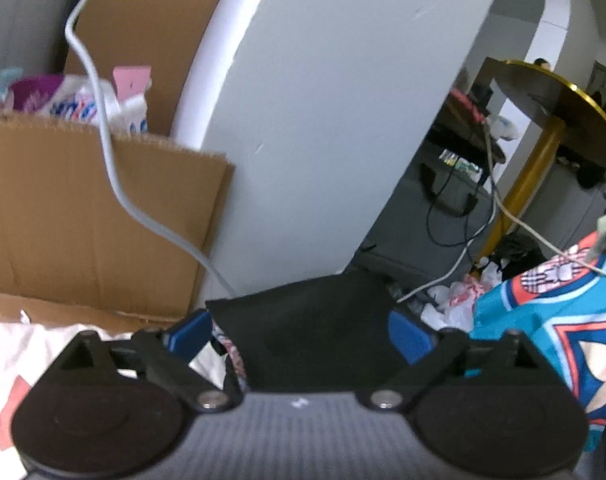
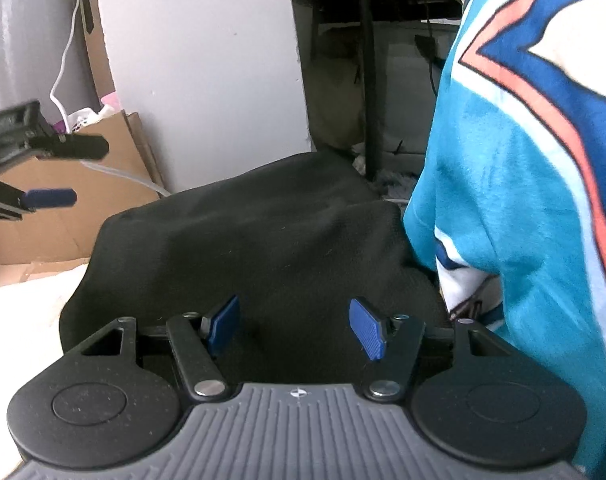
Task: Fold clothes
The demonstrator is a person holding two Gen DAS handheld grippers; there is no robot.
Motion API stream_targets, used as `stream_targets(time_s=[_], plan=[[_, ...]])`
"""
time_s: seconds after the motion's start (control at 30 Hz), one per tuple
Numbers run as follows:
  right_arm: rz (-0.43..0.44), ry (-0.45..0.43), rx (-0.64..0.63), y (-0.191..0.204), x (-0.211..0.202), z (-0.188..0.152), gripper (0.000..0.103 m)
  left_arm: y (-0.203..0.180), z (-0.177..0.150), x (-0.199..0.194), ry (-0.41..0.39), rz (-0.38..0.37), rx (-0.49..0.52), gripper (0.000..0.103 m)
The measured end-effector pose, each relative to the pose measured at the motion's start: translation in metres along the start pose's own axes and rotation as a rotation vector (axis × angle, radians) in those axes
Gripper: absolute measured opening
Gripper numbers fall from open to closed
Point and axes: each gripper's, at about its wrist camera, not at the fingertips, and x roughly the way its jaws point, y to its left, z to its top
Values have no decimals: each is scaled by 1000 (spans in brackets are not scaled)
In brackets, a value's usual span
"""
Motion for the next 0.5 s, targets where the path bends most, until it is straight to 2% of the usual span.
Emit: stream_targets(time_s=[0.07, 0.13, 0.23, 0.3, 0.37, 0.43, 0.5], plan=[[15, 21, -1, 3, -4, 2, 67, -8, -2, -5, -17, 10, 22, 97], [20, 4, -5, 3, -11, 4, 67, -14, -5, -8, -19, -2, 23, 97], [-6, -6, -14, 4, -14, 3, 68, -20, -10, -4, 15, 14, 21, 95], [-14, 10, -10, 2, -12, 0, 68, -23, -14, 3, 51, 39, 27, 89], [-28, 33, 5, -3, -8, -5, 67, -24, -19, 10, 81, 31, 35, 88], [-46, 42, 28, -9, -3, -9, 67, -24, -26, 20, 116, 25, 53, 82], [-73, 32, 51, -16, 0, -12, 67, -24, -33, 31, 162, 38, 83, 70]])
